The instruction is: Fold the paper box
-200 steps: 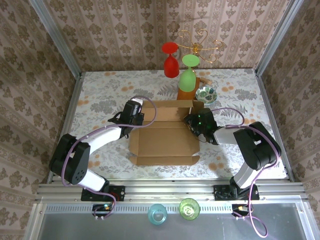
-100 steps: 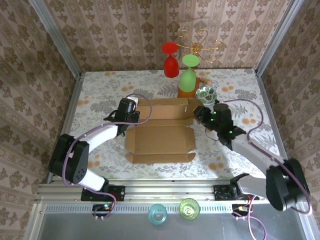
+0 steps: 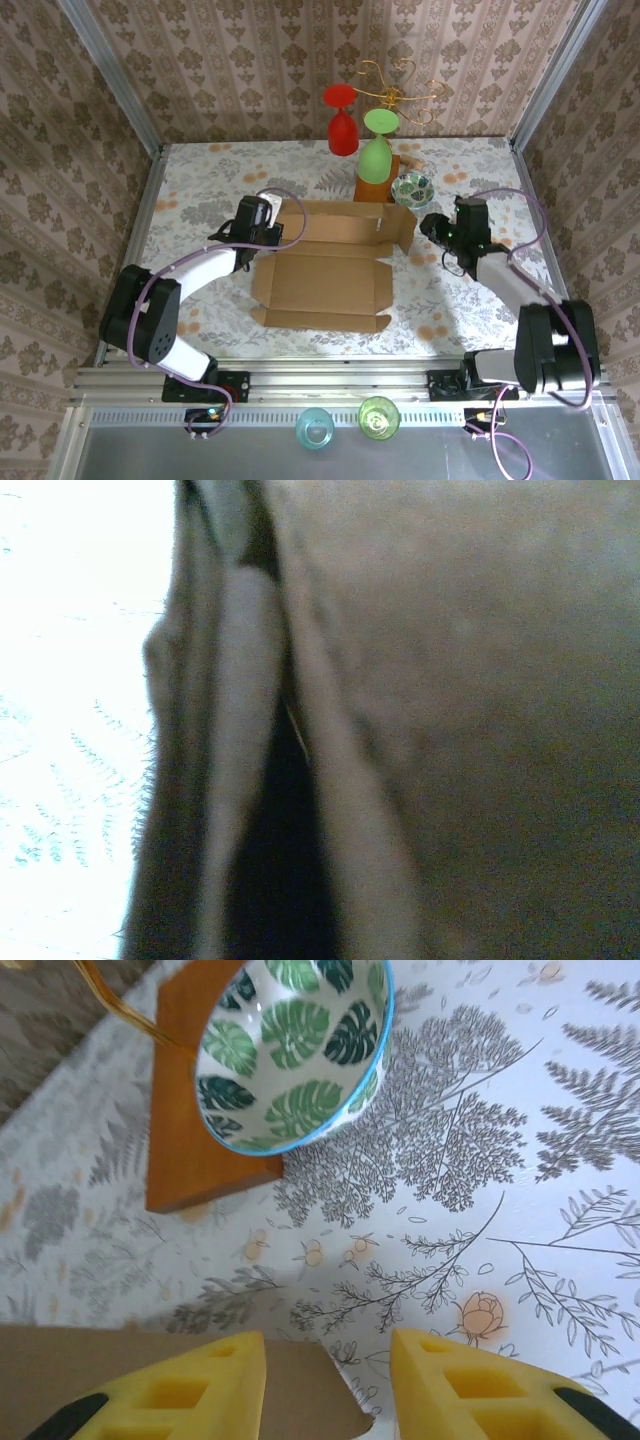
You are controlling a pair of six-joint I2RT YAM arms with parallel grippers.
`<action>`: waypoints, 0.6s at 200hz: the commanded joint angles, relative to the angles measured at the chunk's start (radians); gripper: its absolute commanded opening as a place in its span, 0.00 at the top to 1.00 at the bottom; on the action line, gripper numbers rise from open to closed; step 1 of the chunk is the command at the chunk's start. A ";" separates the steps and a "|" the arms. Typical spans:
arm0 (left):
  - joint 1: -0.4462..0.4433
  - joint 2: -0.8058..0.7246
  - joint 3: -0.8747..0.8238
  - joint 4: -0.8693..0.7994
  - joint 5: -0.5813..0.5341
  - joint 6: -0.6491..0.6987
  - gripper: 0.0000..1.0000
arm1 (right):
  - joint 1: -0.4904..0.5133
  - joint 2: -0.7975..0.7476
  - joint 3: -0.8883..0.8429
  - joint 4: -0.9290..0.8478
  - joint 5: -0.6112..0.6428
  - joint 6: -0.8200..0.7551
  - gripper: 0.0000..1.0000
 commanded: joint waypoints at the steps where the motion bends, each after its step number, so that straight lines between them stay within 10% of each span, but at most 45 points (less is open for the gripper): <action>1: 0.006 0.020 0.017 -0.005 0.023 0.027 1.00 | -0.005 0.091 0.098 0.012 -0.078 -0.103 0.61; 120: 0.047 0.055 0.042 -0.006 0.010 -0.032 1.00 | 0.032 0.135 0.118 0.015 -0.281 -0.184 0.60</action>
